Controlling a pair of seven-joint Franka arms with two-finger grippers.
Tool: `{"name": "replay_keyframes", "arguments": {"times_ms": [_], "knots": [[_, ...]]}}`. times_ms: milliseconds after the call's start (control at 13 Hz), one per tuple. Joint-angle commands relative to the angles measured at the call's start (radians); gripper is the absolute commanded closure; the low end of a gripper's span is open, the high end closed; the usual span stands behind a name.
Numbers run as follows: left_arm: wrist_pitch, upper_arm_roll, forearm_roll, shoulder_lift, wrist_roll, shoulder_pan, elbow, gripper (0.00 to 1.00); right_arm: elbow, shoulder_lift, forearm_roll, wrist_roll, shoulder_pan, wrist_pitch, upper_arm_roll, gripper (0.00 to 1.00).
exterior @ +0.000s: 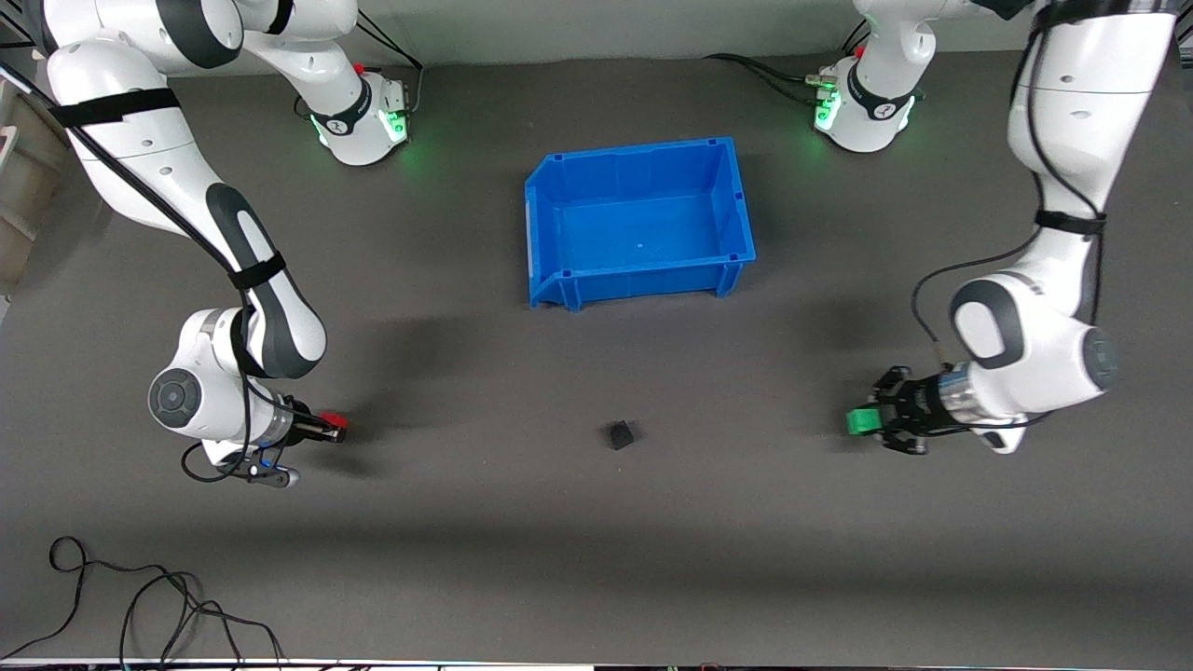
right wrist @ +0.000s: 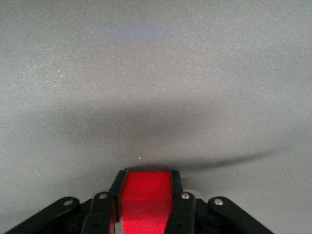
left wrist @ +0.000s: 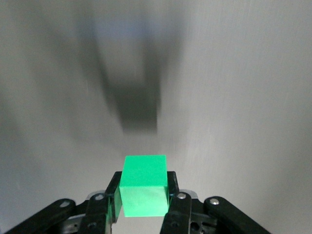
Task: Attach green and red cubes to black cube
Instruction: 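Carry the red cube and the green cube toward the black cube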
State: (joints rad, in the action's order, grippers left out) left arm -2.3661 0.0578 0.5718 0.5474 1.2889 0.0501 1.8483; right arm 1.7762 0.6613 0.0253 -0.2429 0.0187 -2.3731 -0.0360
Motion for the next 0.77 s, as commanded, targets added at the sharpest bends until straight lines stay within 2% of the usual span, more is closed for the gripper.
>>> {"name": "replay_keyframes", "arguments": {"times_ms": [0, 154, 231, 538, 692], "knots": [[-0.008, 0.028, 0.011, 0.011, 0.139, 0.078, -0.067, 0.75, -0.009, -0.015, -0.010, -0.026, -0.002, 0.002, 0.001, 1.00], [-0.031, 0.028, 0.011, 0.038, 0.246, 0.164, -0.118, 0.75, -0.015, -0.031, 0.001, -0.047, -0.008, 0.008, 0.001, 1.00], [-0.054, 0.028, 0.011, 0.054, 0.316, 0.195, -0.139, 0.75, -0.018, -0.038, 0.004, -0.141, -0.008, 0.008, -0.002, 1.00], [-0.184, 0.028, 0.002, 0.127, 0.551, 0.330, -0.164, 0.75, -0.063, -0.043, 0.013, -0.672, -0.100, 0.008, -0.016, 1.00], [-0.249, 0.028, -0.003, 0.149, 0.640, 0.362, -0.169, 0.75, -0.118, -0.014, 0.016, -0.905, -0.160, 0.008, -0.018, 1.00]]}}
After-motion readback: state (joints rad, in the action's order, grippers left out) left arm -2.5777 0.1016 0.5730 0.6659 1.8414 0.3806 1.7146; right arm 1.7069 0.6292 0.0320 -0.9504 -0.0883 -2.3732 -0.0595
